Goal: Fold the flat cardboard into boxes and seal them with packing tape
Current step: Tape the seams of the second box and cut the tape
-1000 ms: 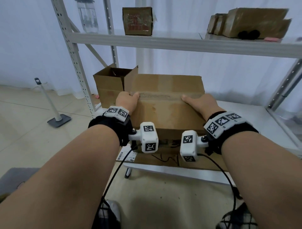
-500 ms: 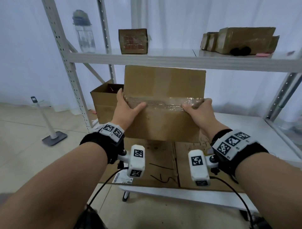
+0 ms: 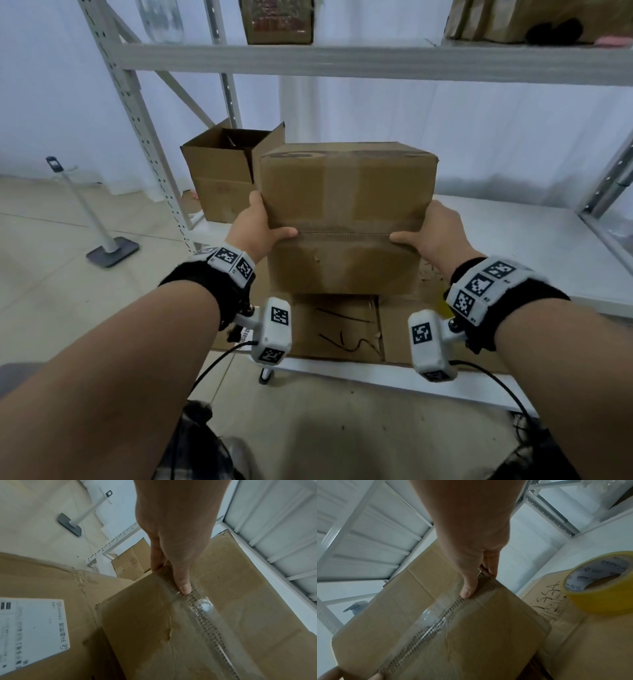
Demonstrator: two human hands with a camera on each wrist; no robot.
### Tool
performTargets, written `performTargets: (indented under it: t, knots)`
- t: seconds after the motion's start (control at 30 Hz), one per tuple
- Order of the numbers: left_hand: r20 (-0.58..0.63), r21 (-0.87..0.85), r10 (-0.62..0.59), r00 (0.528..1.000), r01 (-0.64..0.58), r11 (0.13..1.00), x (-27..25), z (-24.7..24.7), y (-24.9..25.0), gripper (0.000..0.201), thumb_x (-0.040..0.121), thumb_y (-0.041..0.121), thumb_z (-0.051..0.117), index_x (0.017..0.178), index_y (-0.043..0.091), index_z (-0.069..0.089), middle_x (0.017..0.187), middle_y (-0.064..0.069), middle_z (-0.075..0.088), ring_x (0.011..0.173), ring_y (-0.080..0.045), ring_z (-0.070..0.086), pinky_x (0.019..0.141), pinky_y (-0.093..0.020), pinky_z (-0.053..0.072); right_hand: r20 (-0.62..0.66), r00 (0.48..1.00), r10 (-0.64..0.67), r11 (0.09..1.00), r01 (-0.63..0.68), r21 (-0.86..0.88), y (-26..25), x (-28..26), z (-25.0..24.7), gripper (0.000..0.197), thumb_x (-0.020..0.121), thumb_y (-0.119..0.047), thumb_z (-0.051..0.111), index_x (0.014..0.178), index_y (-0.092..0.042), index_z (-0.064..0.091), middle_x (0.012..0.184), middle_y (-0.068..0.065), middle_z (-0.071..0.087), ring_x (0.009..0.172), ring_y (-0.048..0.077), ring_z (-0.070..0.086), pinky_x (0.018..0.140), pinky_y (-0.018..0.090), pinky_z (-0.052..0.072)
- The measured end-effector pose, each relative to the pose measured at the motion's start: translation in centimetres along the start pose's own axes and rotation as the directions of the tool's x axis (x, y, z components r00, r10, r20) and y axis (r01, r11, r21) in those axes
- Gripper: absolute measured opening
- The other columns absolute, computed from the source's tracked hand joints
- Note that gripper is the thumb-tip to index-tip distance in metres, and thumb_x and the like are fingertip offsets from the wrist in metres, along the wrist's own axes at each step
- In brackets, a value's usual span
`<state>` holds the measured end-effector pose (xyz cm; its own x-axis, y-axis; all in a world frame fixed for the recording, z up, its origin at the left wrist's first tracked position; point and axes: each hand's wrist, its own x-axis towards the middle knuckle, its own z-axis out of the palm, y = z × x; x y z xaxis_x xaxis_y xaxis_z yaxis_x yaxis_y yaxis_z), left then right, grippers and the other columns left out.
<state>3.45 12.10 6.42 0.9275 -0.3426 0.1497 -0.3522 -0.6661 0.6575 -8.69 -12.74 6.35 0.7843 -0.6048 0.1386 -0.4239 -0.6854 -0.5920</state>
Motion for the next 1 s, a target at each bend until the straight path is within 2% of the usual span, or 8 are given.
performTargets:
  t: [0.1, 0.2, 0.27, 0.43, 0.63, 0.8, 0.9, 1.0]
  knots:
    - [0.047, 0.021, 0.030, 0.998, -0.031, 0.999, -0.6, -0.4, -0.4, 0.065, 0.087, 0.041, 0.066, 0.130, 0.006, 0.033, 0.130, -0.015, 0.054, 0.115, -0.031, 0.054, 0.085, -0.033, 0.043, 0.087, 0.995, 0.041, 0.995, -0.048, 0.084, 0.6, -0.4, 0.1, 0.073, 0.073, -0.039, 0.083, 0.126, -0.005, 0.048, 0.126, 0.011, 0.058, 0.115, 0.028, 0.054, 0.081, 0.028, 0.043]
    - [-0.011, -0.227, -0.038, 0.999, 0.034, 0.973, -1.4, -0.7, 0.1, 0.075, 0.092, 0.061, 0.043, 0.144, 0.008, 0.027, 0.139, -0.011, 0.049, 0.123, -0.027, 0.049, 0.095, -0.031, 0.039, 0.252, 0.968, -0.001, 0.855, -0.130, 0.502, -0.6, -1.7, -0.2, 0.083, 0.068, -0.050, 0.082, 0.134, -0.014, 0.047, 0.126, -0.005, 0.059, 0.114, 0.015, 0.057, 0.076, 0.023, 0.047]
    - [-0.108, -0.364, -0.118, 0.987, 0.072, 0.929, -1.5, -0.8, 1.1, 0.077, 0.093, 0.065, 0.031, 0.145, 0.008, 0.028, 0.140, -0.010, 0.048, 0.126, -0.026, 0.046, 0.095, -0.029, 0.032, 0.132, 0.991, 0.030, 0.762, -0.108, 0.639, -2.2, -2.2, -0.2, 0.087, 0.072, -0.063, 0.073, 0.140, -0.018, 0.042, 0.129, -0.006, 0.057, 0.118, 0.015, 0.055, 0.094, 0.031, 0.048]
    - [-0.186, -0.430, -0.273, 0.944, 0.171, 0.886, 0.1, -0.8, 1.6, 0.070, 0.093, 0.064, 0.035, 0.131, 0.007, 0.048, 0.116, -0.002, 0.054, 0.106, -0.019, 0.050, 0.087, -0.031, 0.036, 0.003, 0.988, 0.156, 0.867, -0.138, 0.479, -4.2, -2.2, 0.0, 0.080, 0.088, -0.067, 0.048, 0.147, -0.015, 0.031, 0.147, 0.006, 0.041, 0.133, 0.026, 0.042, 0.106, 0.039, 0.038]
    - [-0.065, -0.373, -0.346, 0.936, 0.299, 0.878, 1.3, -1.5, 0.4, 0.068, 0.085, 0.057, 0.054, 0.124, 0.001, 0.055, 0.116, -0.015, 0.059, 0.106, -0.032, 0.056, 0.096, -0.042, 0.048, 0.045, 0.985, 0.164, 0.899, -0.168, 0.403, -3.3, -0.6, -0.2, 0.074, 0.077, -0.066, 0.064, 0.119, -0.005, 0.058, 0.117, 0.012, 0.061, 0.107, 0.031, 0.059, 0.094, 0.048, 0.051]
    - [-0.181, -0.381, -0.294, 0.938, 0.209, 0.901, 1.5, -1.8, 0.4, 0.054, 0.084, 0.052, 0.053, 0.111, 0.007, 0.064, 0.105, -0.009, 0.063, 0.098, -0.027, 0.057, 0.085, -0.037, 0.045, 0.084, 0.986, 0.145, 0.843, -0.168, 0.511, -3.6, -0.8, 0.1, 0.101, 0.045, -0.076, 0.069, 0.119, -0.007, 0.058, 0.111, 0.010, 0.065, 0.102, 0.029, 0.063, 0.090, 0.049, 0.054]
    - [-0.254, -0.459, -0.229, 0.940, 0.091, 0.884, 1.3, -2.0, 0.5, 0.043, 0.085, 0.049, 0.053, 0.106, 0.013, 0.065, 0.098, -0.004, 0.066, 0.097, -0.024, 0.060, 0.087, -0.038, 0.049, 0.048, 0.993, 0.111, 0.833, -0.120, 0.539, -3.6, -0.5, 0.3, 0.092, 0.059, -0.066, 0.076, 0.125, -0.007, 0.055, 0.117, 0.010, 0.063, 0.106, 0.028, 0.061, 0.093, 0.048, 0.053]
    - [-0.205, -0.407, -0.174, 0.963, 0.078, 0.910, 0.5, -1.8, -0.1, 0.034, 0.091, 0.027, 0.057, 0.119, 0.008, 0.053, 0.102, -0.001, 0.058, 0.100, -0.023, 0.057, 0.088, -0.034, 0.047, 0.120, 0.991, 0.067, 0.896, -0.112, 0.429, -2.8, -0.3, 0.2, 0.072, 0.065, -0.044, 0.083, 0.119, -0.004, 0.054, 0.110, 0.013, 0.063, 0.100, 0.028, 0.062, 0.090, 0.047, 0.054]
